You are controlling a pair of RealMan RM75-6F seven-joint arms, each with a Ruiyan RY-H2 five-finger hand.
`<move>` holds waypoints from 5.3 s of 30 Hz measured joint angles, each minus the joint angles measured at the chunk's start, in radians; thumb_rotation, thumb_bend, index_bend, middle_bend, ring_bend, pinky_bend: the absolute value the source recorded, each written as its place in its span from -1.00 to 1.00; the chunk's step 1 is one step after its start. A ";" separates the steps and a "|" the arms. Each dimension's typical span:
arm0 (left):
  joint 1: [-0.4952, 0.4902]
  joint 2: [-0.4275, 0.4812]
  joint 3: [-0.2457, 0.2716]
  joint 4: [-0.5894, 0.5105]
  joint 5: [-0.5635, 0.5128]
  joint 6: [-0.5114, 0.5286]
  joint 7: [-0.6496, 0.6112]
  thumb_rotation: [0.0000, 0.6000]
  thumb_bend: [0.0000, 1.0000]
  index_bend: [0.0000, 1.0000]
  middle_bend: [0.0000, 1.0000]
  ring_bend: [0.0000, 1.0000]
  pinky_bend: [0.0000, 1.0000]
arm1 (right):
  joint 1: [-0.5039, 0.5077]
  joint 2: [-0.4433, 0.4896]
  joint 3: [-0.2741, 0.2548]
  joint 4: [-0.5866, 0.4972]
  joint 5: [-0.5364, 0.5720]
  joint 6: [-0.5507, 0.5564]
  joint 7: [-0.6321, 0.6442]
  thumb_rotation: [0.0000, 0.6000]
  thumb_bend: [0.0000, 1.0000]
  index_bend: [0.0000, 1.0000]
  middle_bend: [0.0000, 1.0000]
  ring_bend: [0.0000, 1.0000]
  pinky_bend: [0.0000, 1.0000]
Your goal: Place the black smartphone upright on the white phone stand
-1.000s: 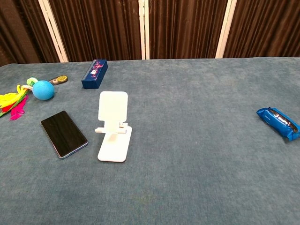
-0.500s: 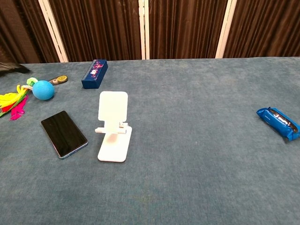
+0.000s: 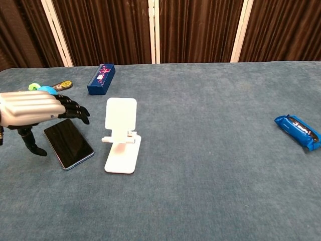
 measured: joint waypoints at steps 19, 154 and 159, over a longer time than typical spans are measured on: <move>-0.031 -0.089 0.041 0.117 0.019 -0.010 -0.023 1.00 -1.00 -0.49 -0.69 -0.65 -0.61 | 0.004 -0.003 0.000 0.004 0.015 -0.013 0.001 1.00 -1.00 -1.00 -1.00 -1.00 -1.00; -0.031 0.114 -0.054 -0.271 0.159 0.487 0.557 1.00 -1.00 -1.00 -1.00 -1.00 -1.00 | -0.034 0.065 -0.006 -0.021 -0.047 0.051 0.169 1.00 -1.00 -1.00 -1.00 -1.00 -1.00; 0.124 0.144 -0.067 -0.396 -0.065 0.575 0.374 1.00 -1.00 -1.00 -1.00 -1.00 -1.00 | -0.038 0.069 -0.011 -0.031 -0.070 0.068 0.172 1.00 -1.00 -1.00 -1.00 -1.00 -1.00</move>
